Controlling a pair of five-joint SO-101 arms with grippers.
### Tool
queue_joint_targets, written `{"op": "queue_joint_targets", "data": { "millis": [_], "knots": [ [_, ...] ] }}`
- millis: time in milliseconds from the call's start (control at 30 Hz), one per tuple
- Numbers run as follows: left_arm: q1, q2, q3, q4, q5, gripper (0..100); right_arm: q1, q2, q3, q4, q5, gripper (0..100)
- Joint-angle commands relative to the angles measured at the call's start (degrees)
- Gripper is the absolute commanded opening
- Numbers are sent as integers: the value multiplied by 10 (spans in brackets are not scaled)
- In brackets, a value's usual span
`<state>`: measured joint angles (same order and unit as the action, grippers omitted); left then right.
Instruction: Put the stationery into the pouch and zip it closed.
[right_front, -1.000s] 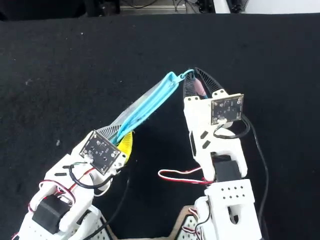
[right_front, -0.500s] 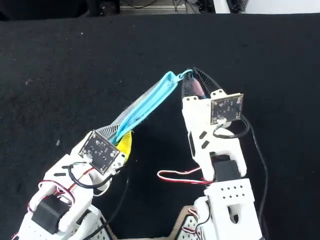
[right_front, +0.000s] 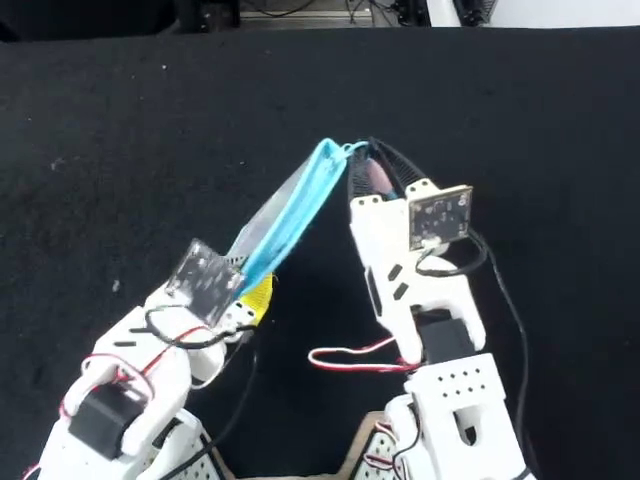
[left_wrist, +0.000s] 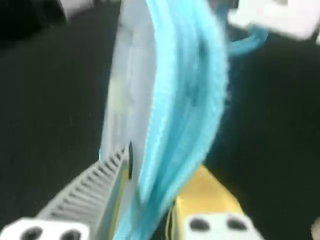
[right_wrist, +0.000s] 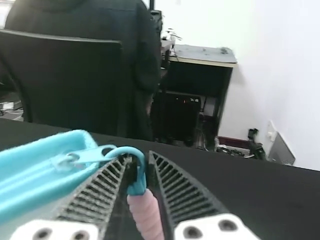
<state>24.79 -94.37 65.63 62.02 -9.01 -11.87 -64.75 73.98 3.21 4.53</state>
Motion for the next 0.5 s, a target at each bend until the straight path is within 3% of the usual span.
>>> {"op": "queue_joint_targets", "data": {
  "millis": [0, 333, 467],
  "knots": [
    [0, -1, -39, -3, 17, 135, -15, 11, -8, -3, 1, 11],
    [0, -1, -92, 0, 18, 139, -16, 10, -8, -3, 1, 11],
    [0, -1, -91, 1, 26, 209, -16, 10, -8, -3, 1, 11]
  ]
}}
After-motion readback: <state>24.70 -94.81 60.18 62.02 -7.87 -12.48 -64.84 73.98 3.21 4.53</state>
